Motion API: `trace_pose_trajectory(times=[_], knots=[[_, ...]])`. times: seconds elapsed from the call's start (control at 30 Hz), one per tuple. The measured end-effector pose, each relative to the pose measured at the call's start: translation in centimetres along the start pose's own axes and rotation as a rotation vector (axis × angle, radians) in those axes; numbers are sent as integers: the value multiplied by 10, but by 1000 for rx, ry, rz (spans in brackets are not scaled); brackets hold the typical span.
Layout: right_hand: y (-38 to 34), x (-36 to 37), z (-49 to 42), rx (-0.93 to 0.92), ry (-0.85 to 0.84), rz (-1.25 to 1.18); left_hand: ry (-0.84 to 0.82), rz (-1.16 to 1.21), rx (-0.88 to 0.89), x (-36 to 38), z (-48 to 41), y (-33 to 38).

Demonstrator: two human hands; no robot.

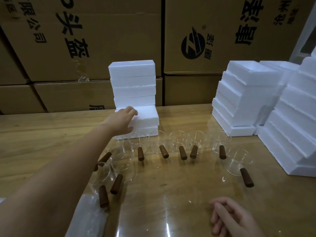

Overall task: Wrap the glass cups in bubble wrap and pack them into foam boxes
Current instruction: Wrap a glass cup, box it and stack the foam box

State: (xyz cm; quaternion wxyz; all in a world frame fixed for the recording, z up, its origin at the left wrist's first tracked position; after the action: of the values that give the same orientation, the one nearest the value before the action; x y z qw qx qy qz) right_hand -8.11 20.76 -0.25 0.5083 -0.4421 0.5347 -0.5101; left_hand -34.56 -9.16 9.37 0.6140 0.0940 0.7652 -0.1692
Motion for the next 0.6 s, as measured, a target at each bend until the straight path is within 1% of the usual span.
trace_pose_trajectory(times=[0.07, 0.13, 0.23, 0.3, 0.47, 0.6], knots=[[0, 0, -1, 0, -4, 8, -4, 68, -38, -2, 5, -5], [0, 0, 0, 0, -11, 14, -16, 85, -68, -2, 9, -5], [0, 1, 0, 2, -23, 14, 16, -60, -124, -5, 11, 0], [-1, 2, 0, 1, -30, 12, 7, -127, -154, -5, 11, 4], [-5, 3, 1, -23, -41, 20, -15, -199, -197, -9, 19, 7], [-6, 2, 0, -38, -39, 15, -101, -190, -232, -8, 26, 12]])
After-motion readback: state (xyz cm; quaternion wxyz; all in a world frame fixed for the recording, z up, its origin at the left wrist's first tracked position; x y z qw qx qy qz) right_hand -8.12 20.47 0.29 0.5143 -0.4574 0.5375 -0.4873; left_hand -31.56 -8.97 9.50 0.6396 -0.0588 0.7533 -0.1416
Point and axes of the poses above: each hand's wrist, its own z-axis away from the middle knuckle, its own x-axis out of the palm, y = z × x, the point moved 8 cm from there along -z, towards the middle knuckle, and after that the axes turned 3 degrees about -x, right-handed, at the moved point
